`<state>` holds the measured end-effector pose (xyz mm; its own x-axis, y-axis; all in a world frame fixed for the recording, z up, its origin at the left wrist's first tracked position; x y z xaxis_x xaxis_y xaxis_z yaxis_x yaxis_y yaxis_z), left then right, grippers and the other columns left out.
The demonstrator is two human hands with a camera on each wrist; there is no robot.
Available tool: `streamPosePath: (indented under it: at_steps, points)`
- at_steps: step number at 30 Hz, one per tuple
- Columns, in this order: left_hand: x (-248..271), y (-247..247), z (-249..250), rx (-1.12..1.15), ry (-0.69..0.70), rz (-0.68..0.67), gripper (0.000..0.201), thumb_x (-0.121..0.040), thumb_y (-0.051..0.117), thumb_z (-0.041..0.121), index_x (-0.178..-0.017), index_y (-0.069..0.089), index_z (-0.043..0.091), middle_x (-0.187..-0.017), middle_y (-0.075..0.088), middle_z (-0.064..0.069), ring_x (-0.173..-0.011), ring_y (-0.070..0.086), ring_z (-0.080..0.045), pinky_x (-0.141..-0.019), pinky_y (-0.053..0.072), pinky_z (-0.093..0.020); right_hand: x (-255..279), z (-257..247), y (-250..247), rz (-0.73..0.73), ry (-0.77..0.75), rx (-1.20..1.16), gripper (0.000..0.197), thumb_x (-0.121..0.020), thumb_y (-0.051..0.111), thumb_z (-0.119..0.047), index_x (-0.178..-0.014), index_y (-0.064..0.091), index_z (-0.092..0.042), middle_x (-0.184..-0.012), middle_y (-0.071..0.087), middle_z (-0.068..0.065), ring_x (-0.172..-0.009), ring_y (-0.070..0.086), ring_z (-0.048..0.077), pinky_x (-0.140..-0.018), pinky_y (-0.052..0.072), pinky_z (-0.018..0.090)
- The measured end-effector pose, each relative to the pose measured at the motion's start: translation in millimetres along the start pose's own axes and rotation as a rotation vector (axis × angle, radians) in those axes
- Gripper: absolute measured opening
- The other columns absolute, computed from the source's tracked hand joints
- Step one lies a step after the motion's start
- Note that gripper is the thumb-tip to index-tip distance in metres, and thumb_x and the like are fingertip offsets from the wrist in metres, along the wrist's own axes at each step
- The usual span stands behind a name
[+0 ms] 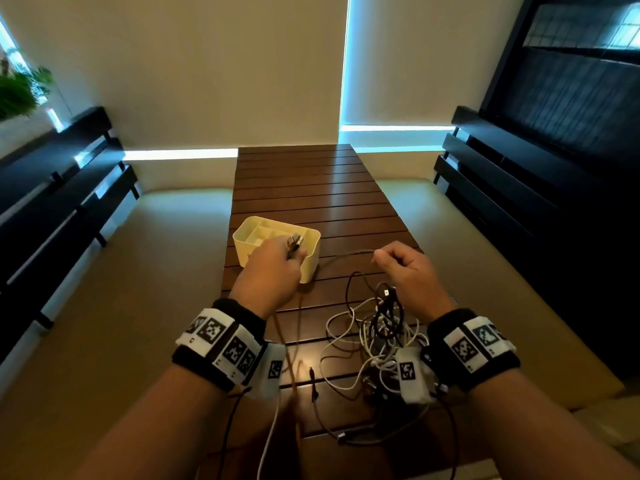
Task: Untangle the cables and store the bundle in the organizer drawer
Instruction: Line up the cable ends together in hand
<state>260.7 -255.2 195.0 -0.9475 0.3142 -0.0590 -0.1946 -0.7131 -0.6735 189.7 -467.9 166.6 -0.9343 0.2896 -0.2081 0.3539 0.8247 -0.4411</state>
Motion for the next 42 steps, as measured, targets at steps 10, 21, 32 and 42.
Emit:
streamPosePath:
  at_steps: [10, 21, 32, 42]
  points:
    - [11.0, 30.3, 21.0, 0.114, 0.338, -0.184, 0.022, -0.103, 0.051, 0.026, -0.081, 0.052, 0.025, -0.071, 0.052, 0.004, -0.059, 0.043, -0.005, -0.057, 0.033, -0.022, 1.9, -32.3, 7.2, -0.136, -0.155, 0.001, 0.021, -0.094, 0.058, -0.038, -0.086, 0.07, -0.024, -0.084, 0.067, 0.011, -0.081, 0.061, 0.029, -0.072, 0.051, 0.043]
    - [9.9, -0.5, 20.4, 0.349, 0.24, 0.081, 0.035, -0.102, 0.053, 0.024, -0.069, 0.044, 0.019, -0.05, 0.042, 0.012, -0.046, 0.041, -0.003, -0.05, 0.04, -0.03, 19.2, 15.7, 12.6, -0.156, 0.089, -0.079, 0.031, -0.104, 0.044, -0.031, -0.085, 0.067, -0.023, -0.067, 0.051, 0.0, -0.066, 0.051, 0.015, -0.071, 0.047, 0.035]
    - [22.0, 10.3, 34.1, 0.08, 0.309, 0.001, 0.017, -0.102, 0.052, 0.026, -0.109, 0.064, 0.015, -0.092, 0.065, 0.001, -0.085, 0.058, -0.017, -0.075, 0.049, -0.038, 1.8, -35.3, 3.0, -0.073, -0.177, -0.004, 0.017, -0.095, 0.059, -0.031, -0.085, 0.067, -0.02, -0.084, 0.064, 0.011, -0.082, 0.058, 0.03, -0.08, 0.05, 0.054]
    - [22.9, 7.4, 38.1, 0.195, 0.382, 0.095, 0.023, -0.101, 0.054, 0.025, -0.079, 0.054, 0.02, -0.068, 0.05, 0.006, -0.059, 0.043, -0.005, -0.056, 0.036, -0.019, 13.7, -33.4, 3.2, -0.106, -0.144, -0.034, 0.024, -0.102, 0.049, -0.033, -0.087, 0.067, -0.03, -0.066, 0.052, -0.011, -0.065, 0.049, 0.009, -0.063, 0.043, 0.027]
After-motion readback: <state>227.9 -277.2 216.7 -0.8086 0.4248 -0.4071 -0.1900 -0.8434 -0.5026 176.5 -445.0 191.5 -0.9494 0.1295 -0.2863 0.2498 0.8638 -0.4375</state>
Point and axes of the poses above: each hand's wrist, its own x-axis away from the middle knuckle, its own y-axis out of the palm, z = x × y, the point moved 2 cm from there along -x, towards the middle knuckle
